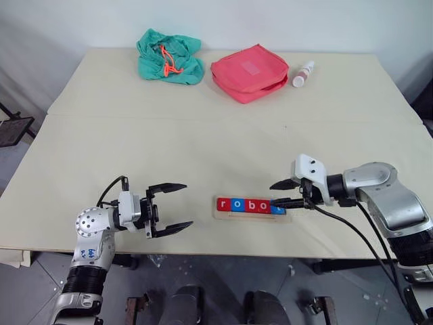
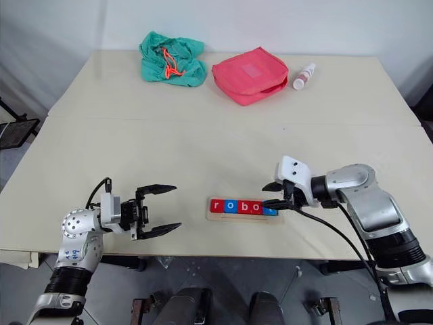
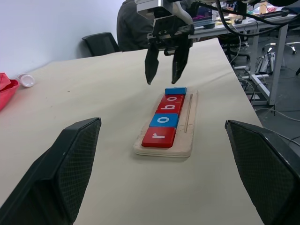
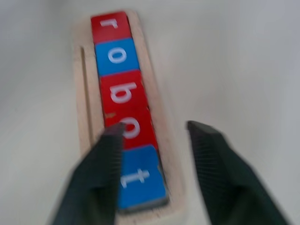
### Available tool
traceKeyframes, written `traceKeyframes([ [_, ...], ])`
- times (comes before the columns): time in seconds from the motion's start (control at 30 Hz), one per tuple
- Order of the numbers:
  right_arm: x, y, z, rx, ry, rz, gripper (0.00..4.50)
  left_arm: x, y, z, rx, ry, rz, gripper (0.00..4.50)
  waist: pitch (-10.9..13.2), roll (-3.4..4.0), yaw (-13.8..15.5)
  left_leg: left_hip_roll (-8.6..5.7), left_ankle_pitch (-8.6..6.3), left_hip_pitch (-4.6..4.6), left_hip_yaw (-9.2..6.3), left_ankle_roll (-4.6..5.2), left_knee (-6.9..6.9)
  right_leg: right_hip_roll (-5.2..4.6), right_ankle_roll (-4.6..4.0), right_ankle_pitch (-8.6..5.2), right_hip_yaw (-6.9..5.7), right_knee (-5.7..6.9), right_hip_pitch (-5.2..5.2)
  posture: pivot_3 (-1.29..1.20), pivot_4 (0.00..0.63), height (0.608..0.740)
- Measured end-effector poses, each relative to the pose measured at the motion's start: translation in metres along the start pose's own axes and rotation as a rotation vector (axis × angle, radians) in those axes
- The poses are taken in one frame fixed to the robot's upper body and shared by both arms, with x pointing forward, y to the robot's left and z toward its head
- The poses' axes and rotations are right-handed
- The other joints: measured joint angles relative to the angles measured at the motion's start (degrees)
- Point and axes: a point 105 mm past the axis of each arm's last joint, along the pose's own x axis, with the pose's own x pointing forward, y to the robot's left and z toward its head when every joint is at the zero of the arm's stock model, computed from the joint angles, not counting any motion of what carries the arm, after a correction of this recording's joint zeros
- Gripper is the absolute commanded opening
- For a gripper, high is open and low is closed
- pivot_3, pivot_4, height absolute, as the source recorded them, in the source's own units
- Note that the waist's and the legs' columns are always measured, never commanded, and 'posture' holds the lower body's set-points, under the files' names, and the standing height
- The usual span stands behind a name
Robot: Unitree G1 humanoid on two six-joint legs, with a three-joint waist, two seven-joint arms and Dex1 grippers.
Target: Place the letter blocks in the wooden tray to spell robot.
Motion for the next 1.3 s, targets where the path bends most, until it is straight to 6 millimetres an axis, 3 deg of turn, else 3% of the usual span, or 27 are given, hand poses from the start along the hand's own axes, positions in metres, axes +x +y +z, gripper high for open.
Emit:
traceKeyframes([
  [0.1,0.001,0.001,0.000,0.000,0.002,0.006,0.03,-0.001,-0.002,-0.001,-0.007,0.003,0.003,4.50,0.00,0.00,-0.01,0.00,0.00,0.00,0.00,0.00,0.00,0.00,0.00,0.00,0.00,0.00,0.00,0.00,0.150,0.740],
  [0.53,0.004,0.004,-0.017,0.009,0.039,0.016,0.03,-0.007,-0.006,-0.003,-0.018,0.025,0.011,4.50,0.00,0.00,-0.02,0.00,0.00,0.01,0.01,0.00,0.00,0.00,0.00,0.00,0.00,-0.01,0.00,0.00,0.150,0.740],
  [0.87,-0.005,-0.002,-0.012,0.017,-0.012,-0.025,0.03,-0.005,0.002,0.000,0.001,0.024,0.011,4.50,0.00,0.00,0.07,0.00,0.00,0.00,0.01,0.00,0.00,0.00,0.00,0.00,0.00,-0.01,0.00,0.00,0.150,0.740],
  [0.97,-0.023,-0.003,0.002,-0.014,-0.135,-0.043,0.58,-0.006,0.006,0.001,-0.008,0.029,0.035,4.50,0.00,-0.01,0.15,0.00,0.00,0.00,-0.05,0.00,-0.02,0.00,0.00,0.00,-0.06,0.00,0.02,0.00,0.150,0.740],
  [1.03,-0.032,0.002,0.002,-0.035,-0.192,-0.031,1.24,-0.010,0.012,0.002,-0.017,0.039,0.072,4.50,0.02,-0.03,0.14,0.00,0.00,0.00,-0.05,0.00,-0.03,0.00,0.00,0.00,-0.08,-0.01,0.03,0.00,0.150,0.740],
  [1.3,-0.065,-0.003,-0.026,-0.075,-0.283,-0.059,4.00,-0.025,0.036,0.009,-0.019,0.069,0.213,4.50,0.02,-0.03,0.05,0.01,0.00,0.05,0.03,0.01,-0.01,0.00,0.00,0.00,-0.06,-0.02,0.07,0.00,0.150,0.740],
])
